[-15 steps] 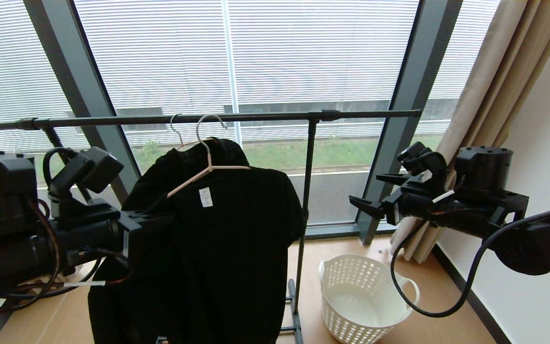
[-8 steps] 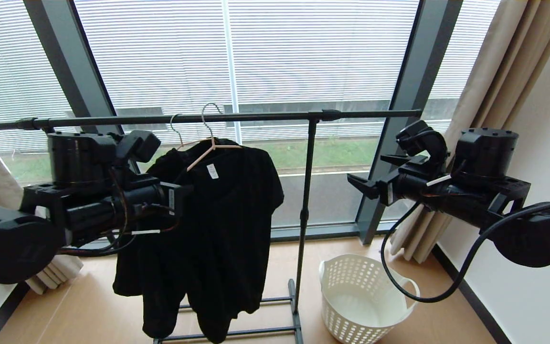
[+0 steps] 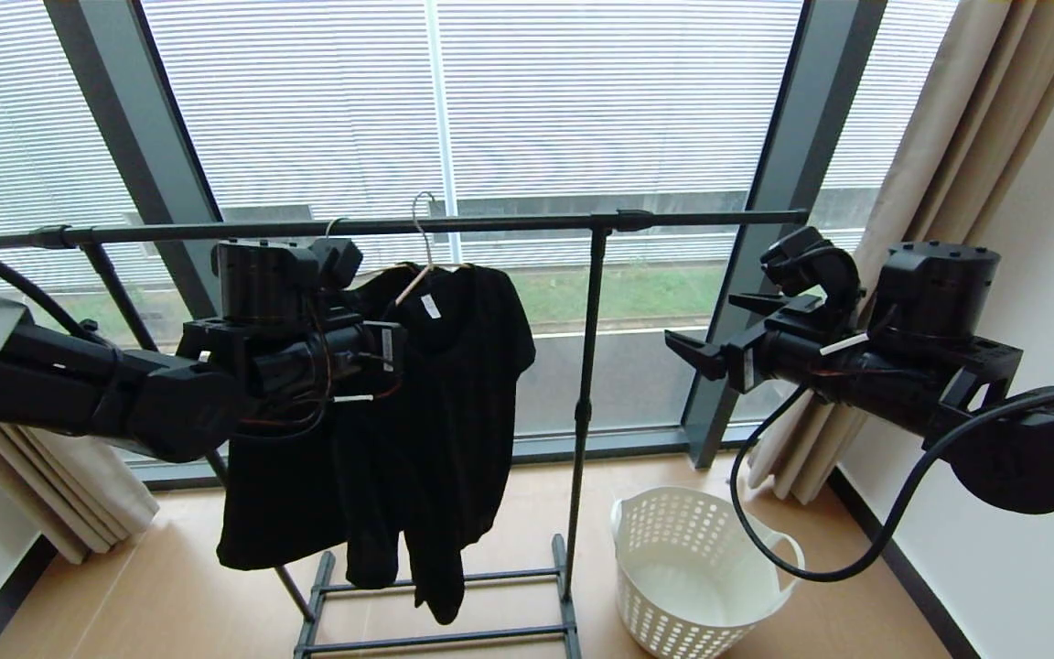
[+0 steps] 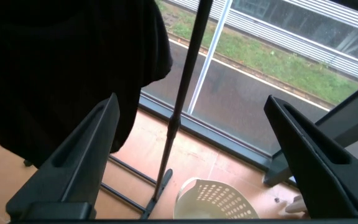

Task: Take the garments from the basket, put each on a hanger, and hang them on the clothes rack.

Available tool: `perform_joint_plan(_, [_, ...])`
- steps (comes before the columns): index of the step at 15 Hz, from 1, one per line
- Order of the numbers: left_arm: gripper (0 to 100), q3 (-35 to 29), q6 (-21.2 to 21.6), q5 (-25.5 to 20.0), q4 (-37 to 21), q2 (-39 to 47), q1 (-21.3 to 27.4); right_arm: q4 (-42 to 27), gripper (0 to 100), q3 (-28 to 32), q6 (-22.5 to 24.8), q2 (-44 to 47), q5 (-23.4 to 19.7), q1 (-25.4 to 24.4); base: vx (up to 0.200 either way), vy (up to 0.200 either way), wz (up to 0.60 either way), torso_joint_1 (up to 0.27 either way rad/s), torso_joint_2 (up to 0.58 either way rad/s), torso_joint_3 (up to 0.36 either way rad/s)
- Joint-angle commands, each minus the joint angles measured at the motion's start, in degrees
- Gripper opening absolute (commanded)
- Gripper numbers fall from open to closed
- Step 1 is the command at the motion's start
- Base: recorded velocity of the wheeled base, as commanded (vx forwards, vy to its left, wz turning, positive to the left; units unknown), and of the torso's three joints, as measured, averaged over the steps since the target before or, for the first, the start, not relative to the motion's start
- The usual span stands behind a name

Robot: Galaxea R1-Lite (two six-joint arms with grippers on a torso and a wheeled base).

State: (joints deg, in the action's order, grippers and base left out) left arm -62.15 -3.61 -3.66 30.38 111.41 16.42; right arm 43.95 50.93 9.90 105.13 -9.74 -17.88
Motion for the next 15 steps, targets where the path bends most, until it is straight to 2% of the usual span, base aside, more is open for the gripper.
perform_joint_plan(1, [0,-2.54,0.0,0.05,0.03,3.2,-0.07,0.0,100,0.04,0.03,-0.1,-0.02,-0.05,0.0,0.0,0.0,0.0,0.0,0.0])
perform_joint_plan(10, [0,-12.65,-2.1,0.32,0.03,11.11,-0.07,0.09,100,-0.66,0.12,-0.01,-0.1,-0.05,0.0,0.0,0.0,0.0,0.0,0.0])
perform_joint_plan(15, [0,-12.91,-2.46,0.41,0.03,12.6,-0.07,0.17,100,-0.66,0.21,0.34,-0.1,-0.13,0.0,0.0,0.0,0.0,0.0,0.0])
